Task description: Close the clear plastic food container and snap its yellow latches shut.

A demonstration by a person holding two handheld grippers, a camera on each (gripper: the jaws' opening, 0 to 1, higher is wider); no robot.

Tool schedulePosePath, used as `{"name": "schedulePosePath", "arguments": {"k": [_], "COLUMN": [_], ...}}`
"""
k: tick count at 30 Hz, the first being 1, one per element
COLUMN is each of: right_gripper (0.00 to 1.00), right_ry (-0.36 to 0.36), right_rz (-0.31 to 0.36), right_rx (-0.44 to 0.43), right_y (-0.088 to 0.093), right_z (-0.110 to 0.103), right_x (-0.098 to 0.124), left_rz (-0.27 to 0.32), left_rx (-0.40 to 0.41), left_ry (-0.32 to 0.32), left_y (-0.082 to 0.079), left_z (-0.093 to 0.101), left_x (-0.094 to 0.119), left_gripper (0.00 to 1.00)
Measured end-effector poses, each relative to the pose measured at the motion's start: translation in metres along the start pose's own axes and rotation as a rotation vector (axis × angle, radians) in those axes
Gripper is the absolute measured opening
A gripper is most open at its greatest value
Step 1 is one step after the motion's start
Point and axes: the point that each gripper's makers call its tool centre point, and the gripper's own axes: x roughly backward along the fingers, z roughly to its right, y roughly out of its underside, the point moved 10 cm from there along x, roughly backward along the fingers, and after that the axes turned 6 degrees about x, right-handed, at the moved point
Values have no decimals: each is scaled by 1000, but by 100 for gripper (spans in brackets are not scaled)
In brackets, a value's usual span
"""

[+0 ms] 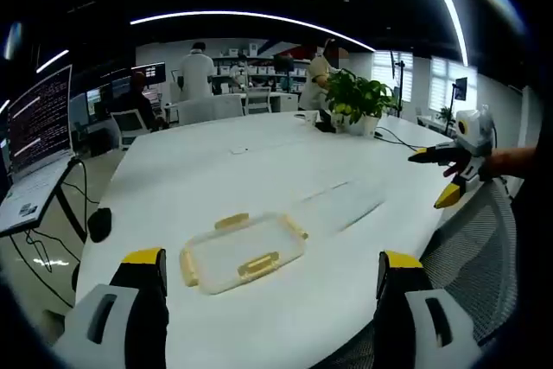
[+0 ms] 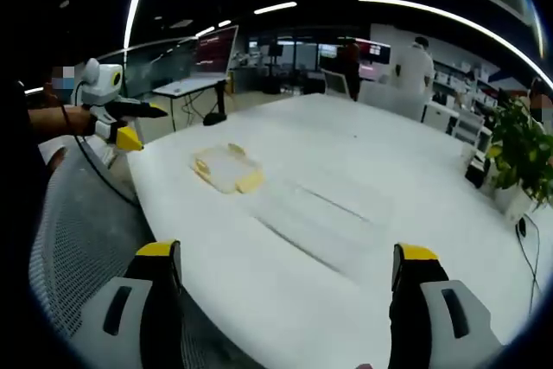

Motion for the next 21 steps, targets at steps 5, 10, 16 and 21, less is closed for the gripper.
{"name": "schedulePosePath", "arguments": {"k": [5, 10, 16, 21], "right_gripper": [99, 99, 99, 99], "right_ry": [1, 0, 0, 0], "right_rz": [-1, -2, -2, -2], "right_rx": [-1, -1, 1, 1], "right_y": [0, 1, 0, 0], "right_z": [0, 0, 0, 0], "right_x": [0, 1, 1, 1], "left_rz": [-2, 1, 0, 0], "left_rx": [1, 1, -2, -1], "left_ry": [2, 5, 6, 6], "left_y": [0, -1, -1, -1], "left_z": [0, 1, 3, 3], "left_x": [-1, -1, -1, 0], "left_gripper": [99, 99, 99, 99]}}
